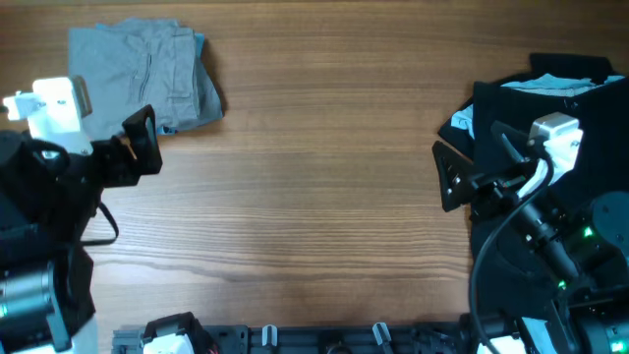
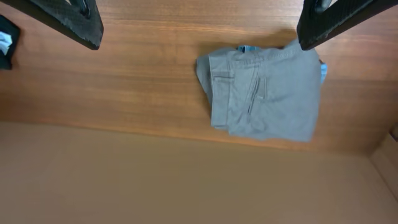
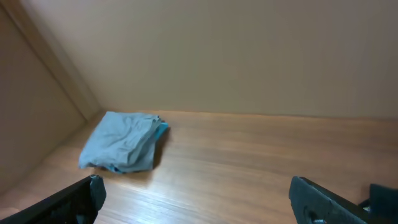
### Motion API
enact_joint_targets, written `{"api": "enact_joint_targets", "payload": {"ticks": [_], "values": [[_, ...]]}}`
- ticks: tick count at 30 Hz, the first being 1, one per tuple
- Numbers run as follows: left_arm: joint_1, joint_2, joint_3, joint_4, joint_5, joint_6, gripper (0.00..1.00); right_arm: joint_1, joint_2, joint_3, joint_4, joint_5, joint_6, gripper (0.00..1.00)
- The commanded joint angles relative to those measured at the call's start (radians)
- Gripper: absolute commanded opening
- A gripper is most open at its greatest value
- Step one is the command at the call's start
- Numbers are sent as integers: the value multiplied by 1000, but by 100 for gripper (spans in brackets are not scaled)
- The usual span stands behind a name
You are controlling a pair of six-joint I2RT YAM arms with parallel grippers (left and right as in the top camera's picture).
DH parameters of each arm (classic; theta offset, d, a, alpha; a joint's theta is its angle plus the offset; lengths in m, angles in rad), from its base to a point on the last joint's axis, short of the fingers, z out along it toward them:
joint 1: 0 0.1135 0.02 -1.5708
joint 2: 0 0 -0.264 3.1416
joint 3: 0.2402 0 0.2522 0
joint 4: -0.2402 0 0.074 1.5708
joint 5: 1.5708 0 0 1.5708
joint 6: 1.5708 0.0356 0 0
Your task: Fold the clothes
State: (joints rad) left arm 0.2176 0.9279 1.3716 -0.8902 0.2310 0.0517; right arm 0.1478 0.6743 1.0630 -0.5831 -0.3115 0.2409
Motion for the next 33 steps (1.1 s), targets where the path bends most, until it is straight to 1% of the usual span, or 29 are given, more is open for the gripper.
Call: {"api": "enact_joint_targets", "payload": {"ticks": [1,2,4,5,6,7,8,12,15,16,18,19,21,27,29,33], "values": [[-3,-44,-6,2,12,23,100,-2,0,3,-2,20,383,100],[-3,-47,-6,1,12,23,100,-2,2,3,-15,30,452,100],[-3,-49,-6,-2,12,23,100,-2,2,3,-79,77,471,100],[-3,-48,-6,-6,12,23,100,-2,5,3,-108,77,519,100],[-3,-46,-6,-8,12,23,100,-2,5,3,-126,99,533,100],[-3,-45,-6,-11,12,23,100,-2,4,3,-124,131,521,100],[-3,-44,-6,-14,12,23,100,-1,1,0,-115,154,487,100],[-3,-44,-6,-21,12,23,100,-2,-18,-50,9,190,254,100],[-3,-44,-6,-21,12,23,100,-2,-46,-143,209,249,34,100],[-3,-44,-6,-21,12,23,100,-2,-72,-192,277,272,-14,100],[-3,-44,-6,-21,12,23,100,-8,-151,-306,391,279,-57,100],[-3,-44,-6,-21,12,23,100,-17,-207,-379,444,279,-56,100],[-3,-44,-6,-21,12,23,100,-36,-303,-491,497,273,-54,100],[-3,-44,-6,-21,12,23,100,-104,-630,-793,502,198,-54,100],[-3,-44,-6,-21,12,23,100,-115,-671,-876,511,198,-51,100],[-3,-44,-6,-21,12,23,100,-116,-671,-1041,642,200,44,100]]}}
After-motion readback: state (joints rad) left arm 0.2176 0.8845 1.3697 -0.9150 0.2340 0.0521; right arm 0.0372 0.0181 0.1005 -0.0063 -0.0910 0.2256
